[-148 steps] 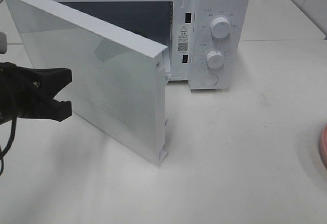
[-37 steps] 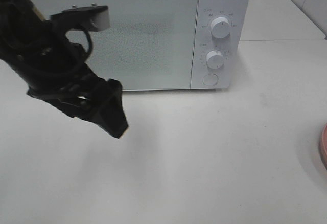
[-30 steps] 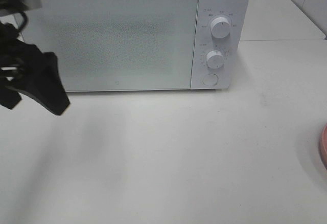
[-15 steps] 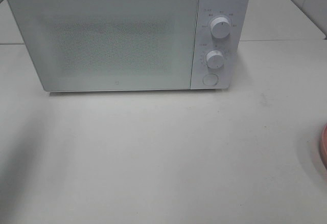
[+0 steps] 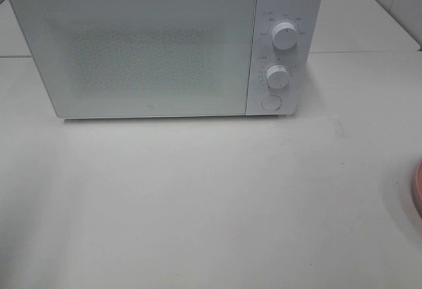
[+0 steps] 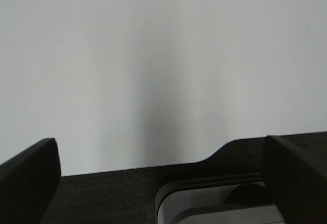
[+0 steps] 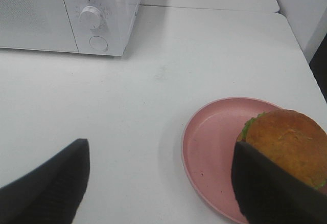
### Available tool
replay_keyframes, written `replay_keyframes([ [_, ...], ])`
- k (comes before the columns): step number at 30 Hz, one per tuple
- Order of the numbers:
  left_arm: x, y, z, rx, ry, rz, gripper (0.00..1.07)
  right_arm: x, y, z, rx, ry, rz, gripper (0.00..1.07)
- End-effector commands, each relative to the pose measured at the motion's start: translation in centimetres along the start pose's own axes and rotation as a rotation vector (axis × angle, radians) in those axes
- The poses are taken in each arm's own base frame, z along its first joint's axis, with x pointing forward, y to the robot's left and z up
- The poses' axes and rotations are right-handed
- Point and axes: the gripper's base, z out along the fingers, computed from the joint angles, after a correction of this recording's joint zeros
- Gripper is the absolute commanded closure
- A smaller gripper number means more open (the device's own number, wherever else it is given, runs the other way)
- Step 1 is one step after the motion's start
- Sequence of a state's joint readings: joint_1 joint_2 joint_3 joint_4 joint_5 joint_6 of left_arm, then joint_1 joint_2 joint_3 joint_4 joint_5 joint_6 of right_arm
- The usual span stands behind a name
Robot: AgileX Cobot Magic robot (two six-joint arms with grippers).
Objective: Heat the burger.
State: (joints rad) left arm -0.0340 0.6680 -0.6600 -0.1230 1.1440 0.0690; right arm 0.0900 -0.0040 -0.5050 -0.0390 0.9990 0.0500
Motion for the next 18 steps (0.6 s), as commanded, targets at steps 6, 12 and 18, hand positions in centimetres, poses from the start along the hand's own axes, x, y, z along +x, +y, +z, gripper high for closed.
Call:
replay_keyframes([
  [6, 4.3, -0.2, -0.3, 0.002, -0.190, 0.041, 0.07, 0.3, 0.0, -0.2, 0.006, -0.026, -0.008, 0.31],
  [12, 5.6, -0.3, -1.7, -0.003, -0.313, 0.052, 0.07, 0.3, 0.0, -0.2, 0.006, -0.026, -0.008, 0.31],
  [18, 7.4, -0.8, -3.1, 0.023, -0.456, 0.059, 0.07, 0.3, 0.0, -0.2, 0.006, -0.026, -0.008, 0.31],
])
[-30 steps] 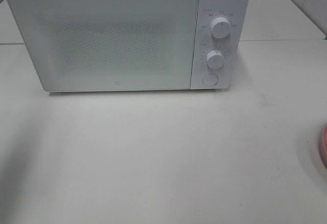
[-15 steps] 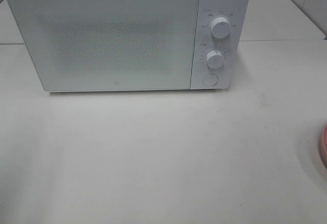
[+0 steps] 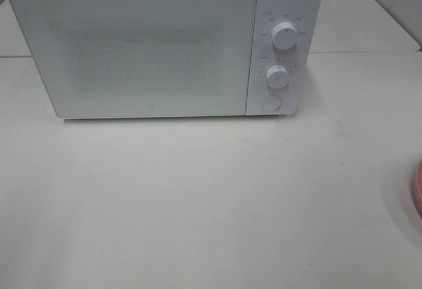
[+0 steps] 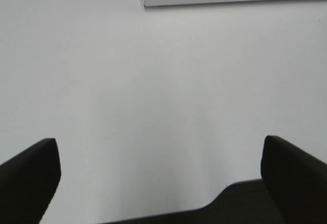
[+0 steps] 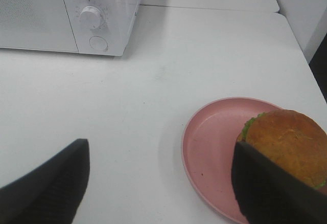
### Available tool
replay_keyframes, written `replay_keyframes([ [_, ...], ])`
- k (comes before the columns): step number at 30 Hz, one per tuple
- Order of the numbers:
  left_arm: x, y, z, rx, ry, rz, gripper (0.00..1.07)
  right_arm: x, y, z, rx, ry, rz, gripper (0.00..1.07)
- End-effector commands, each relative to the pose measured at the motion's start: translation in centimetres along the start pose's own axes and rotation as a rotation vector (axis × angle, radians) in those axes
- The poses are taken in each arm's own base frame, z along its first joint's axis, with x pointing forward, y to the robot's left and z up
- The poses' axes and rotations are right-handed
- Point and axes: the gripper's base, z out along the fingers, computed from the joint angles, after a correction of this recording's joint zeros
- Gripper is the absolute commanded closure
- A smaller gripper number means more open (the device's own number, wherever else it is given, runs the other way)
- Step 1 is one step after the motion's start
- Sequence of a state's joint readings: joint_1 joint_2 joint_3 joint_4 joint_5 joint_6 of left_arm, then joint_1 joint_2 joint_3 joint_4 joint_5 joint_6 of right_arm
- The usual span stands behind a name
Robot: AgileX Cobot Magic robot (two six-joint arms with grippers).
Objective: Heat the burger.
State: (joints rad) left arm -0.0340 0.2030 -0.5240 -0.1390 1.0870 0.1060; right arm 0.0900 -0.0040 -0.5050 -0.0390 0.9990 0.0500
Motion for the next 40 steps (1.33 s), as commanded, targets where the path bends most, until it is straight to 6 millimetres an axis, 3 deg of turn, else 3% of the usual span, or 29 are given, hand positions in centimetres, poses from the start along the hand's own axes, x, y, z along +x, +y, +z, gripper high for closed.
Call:
replay_keyframes([
  [1, 0.4, -0.3, -0.7, 0.018, -0.072, -0.013, 0.07, 0.3, 0.0, -0.2, 0.006, -0.026, -0.008, 0.31],
  [12, 2.1, -0.9, -2.9, 0.036, -0.252, 0.002, 0.07, 0.3, 0.0, -0.2, 0.006, -0.026, -0.008, 0.31],
  [40, 2.0, -0.8, -2.9, 0.035, -0.247, 0.002, 0.07, 0.3, 0.0, -0.2, 0.006, -0.025, -0.008, 0.31],
])
